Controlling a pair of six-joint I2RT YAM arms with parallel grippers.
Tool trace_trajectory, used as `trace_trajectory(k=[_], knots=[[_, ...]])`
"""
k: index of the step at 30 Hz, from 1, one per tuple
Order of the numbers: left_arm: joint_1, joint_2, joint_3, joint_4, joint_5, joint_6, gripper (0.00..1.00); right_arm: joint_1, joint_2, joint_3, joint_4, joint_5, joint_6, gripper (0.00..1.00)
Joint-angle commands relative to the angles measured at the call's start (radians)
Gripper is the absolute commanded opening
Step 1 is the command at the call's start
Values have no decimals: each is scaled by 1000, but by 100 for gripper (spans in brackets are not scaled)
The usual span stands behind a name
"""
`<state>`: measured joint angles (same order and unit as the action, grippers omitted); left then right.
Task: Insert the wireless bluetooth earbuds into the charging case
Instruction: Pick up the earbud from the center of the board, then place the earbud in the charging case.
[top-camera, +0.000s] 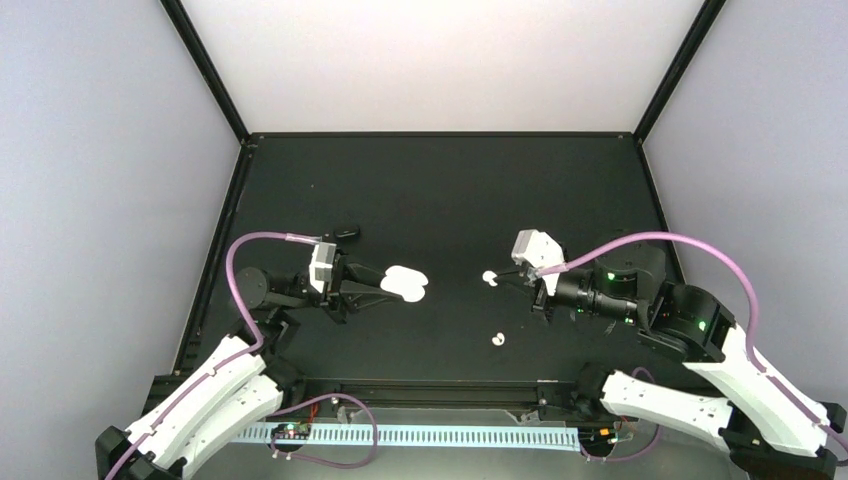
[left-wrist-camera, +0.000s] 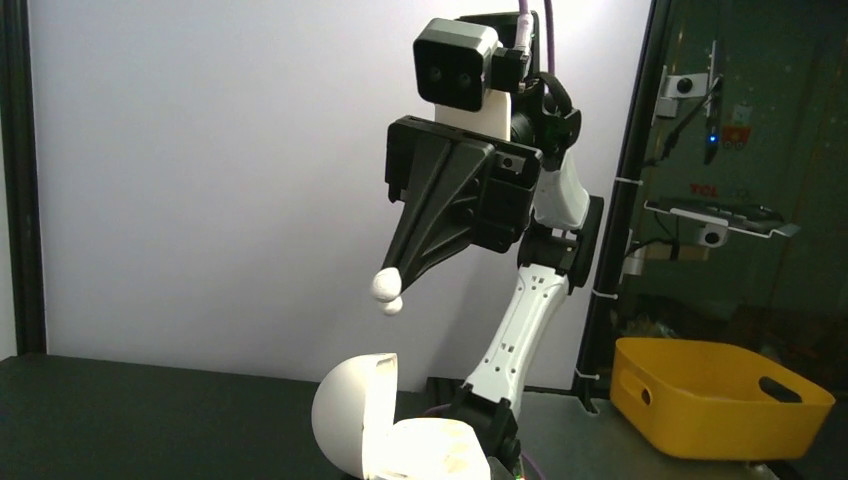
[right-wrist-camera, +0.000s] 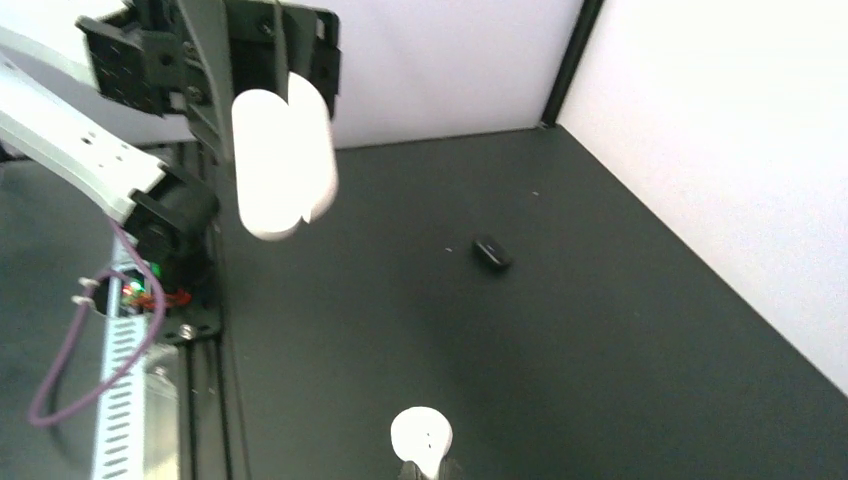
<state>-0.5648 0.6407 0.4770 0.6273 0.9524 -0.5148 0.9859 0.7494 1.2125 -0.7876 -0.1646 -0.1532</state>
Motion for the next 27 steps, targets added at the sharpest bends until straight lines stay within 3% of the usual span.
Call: trace_trajectory(k=[1, 9, 16, 27], knots=[[-6, 1, 68, -44, 16, 40, 1, 2, 45, 70, -102, 134, -93, 1], [-8, -19, 71, -103, -3, 83, 2, 153, 162, 291, -183, 91, -154, 1], [-35, -17, -1, 51, 6, 102, 1, 363, 299, 394, -263, 185, -208, 1], [-103, -21, -15, 45, 37, 192, 1, 456, 404, 453, -256, 221, -194, 1]])
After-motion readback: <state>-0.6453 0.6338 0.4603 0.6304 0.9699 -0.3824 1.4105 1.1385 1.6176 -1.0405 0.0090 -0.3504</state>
